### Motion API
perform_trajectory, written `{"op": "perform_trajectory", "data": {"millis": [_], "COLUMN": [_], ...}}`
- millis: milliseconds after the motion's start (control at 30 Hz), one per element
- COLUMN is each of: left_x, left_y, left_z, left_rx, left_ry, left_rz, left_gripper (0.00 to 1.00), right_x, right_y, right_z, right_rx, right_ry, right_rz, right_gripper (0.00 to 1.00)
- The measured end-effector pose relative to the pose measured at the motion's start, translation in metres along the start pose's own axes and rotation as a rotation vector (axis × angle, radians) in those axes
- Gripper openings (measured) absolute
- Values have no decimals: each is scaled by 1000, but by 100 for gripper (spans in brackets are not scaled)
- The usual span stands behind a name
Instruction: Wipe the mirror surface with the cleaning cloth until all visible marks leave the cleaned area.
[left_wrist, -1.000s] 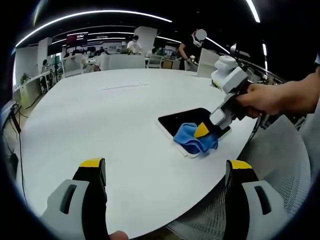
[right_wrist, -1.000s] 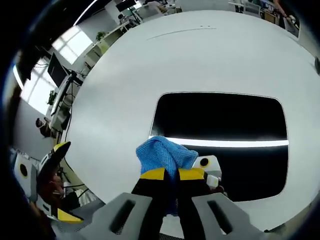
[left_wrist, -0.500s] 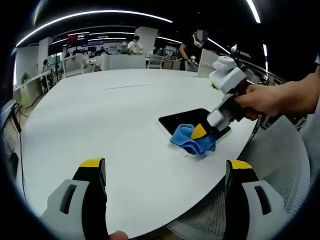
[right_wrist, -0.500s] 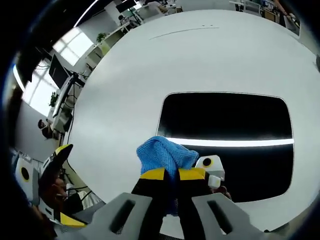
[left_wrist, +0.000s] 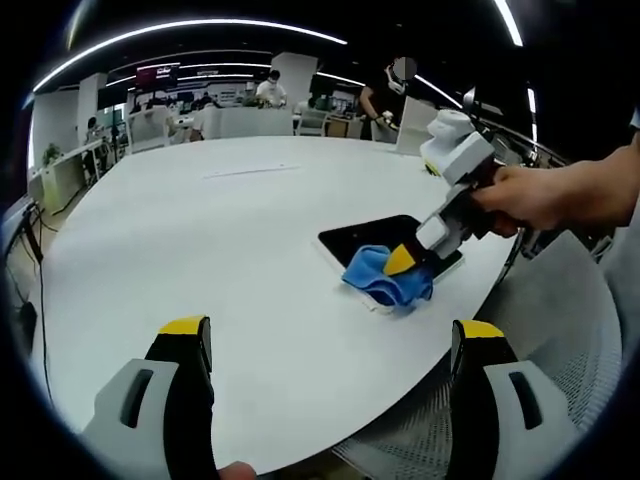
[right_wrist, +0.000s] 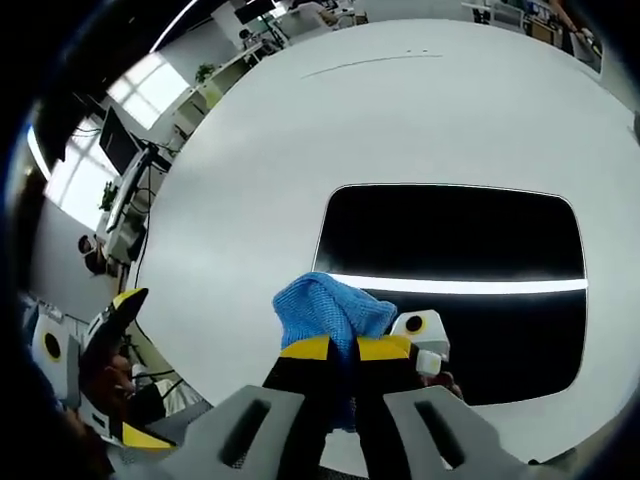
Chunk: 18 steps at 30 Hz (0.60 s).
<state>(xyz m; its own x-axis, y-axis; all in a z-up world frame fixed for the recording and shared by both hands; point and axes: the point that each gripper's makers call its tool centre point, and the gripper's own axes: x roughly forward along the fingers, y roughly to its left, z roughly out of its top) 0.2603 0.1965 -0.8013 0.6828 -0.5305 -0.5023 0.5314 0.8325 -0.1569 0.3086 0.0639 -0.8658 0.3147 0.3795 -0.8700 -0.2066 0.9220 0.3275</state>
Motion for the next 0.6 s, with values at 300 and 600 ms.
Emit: {"op": "perform_trajectory", "data": {"millis": [300,600], "left_x": [0,2], "left_y": [2,4], "left_z": [0,1], "left_rx": [0,2], "left_ry": [5,9], "left_rz": [1,-2], "left_gripper": [99,99], "right_x": [3,9], "right_y": [-4,-8], "right_z": [11,25], "right_rx": [-7,-37], "right_ry": [-13,-19], "right_rz": [-8,-16], "right_gripper": [2,2]}}
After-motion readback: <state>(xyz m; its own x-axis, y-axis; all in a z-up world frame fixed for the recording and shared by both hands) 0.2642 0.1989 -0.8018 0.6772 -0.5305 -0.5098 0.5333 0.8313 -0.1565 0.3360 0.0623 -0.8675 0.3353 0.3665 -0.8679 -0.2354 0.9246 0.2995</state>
